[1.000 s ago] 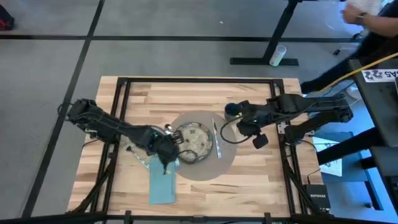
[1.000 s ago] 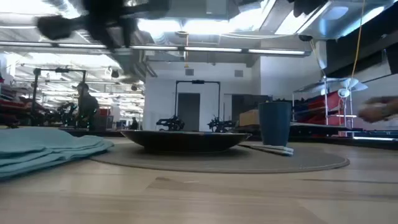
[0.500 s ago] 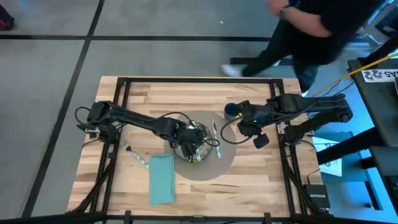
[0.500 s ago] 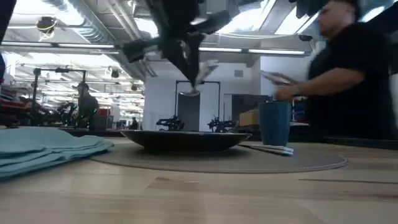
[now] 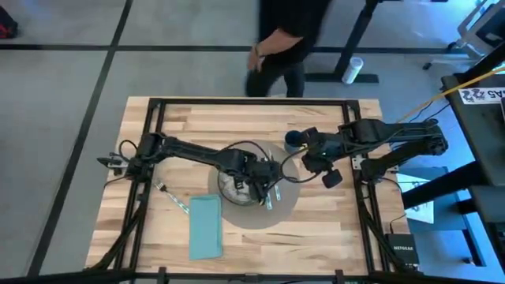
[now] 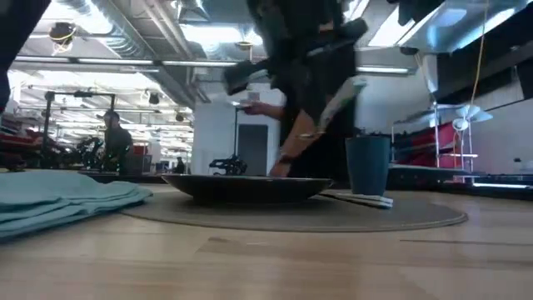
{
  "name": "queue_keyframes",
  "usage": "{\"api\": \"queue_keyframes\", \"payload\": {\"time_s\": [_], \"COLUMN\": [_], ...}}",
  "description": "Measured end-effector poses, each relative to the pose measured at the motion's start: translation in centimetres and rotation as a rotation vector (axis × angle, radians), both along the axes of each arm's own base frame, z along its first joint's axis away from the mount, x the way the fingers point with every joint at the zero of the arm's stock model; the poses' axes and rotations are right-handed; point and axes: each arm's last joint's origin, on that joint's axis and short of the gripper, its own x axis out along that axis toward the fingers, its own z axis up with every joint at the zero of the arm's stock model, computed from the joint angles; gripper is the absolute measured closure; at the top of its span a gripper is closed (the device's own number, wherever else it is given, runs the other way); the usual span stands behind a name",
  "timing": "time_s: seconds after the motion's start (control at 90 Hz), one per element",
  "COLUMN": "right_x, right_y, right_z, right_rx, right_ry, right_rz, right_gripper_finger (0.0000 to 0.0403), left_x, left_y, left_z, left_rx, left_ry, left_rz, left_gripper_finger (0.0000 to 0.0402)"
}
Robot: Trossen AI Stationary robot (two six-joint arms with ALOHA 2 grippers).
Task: Set table place
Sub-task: Put the blue patterned spoon on the brown tablemat to the right of the blue patterned table knife
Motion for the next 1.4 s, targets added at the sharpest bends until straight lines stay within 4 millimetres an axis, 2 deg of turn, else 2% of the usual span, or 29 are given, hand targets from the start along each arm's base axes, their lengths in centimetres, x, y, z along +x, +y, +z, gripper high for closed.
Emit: {"api": "queue_keyframes", "payload": {"time_s": [0.322,0.589,0.744,1.0,1.4], "right_x": [0.0,0.0,0.0,0.0,0.0], "right_y": [0.0,0.0,0.0,0.0,0.0], "right_z": [0.0,0.0,0.0,0.0,0.0], "right_rx": [0.007,0.021,0.029,0.036,0.038], "right_ry": [0.001,0.002,0.002,0.001,0.000], "right_rz": [-0.015,-0.035,-0.037,-0.049,-0.053], "right_gripper_finger": [0.0315,0.0315,0.0315,0.0315,0.0315], "left_x": [1.9,3.4,3.9,4.6,5.0], "left_y": [2.0,3.9,4.2,4.2,5.5], "left_z": [-2.3,-3.2,-3.6,-6.0,-6.0], "left_rx": [0.048,-0.003,-0.052,-0.067,-0.055], "left_ry": [0.043,-0.050,-0.082,-0.069,-0.111], "left_rz": [-0.090,-0.071,-0.070,-0.046,-0.002], "left_gripper_finger": [0.0401,0.0401,0.0401,0.0401,0.0401]}}
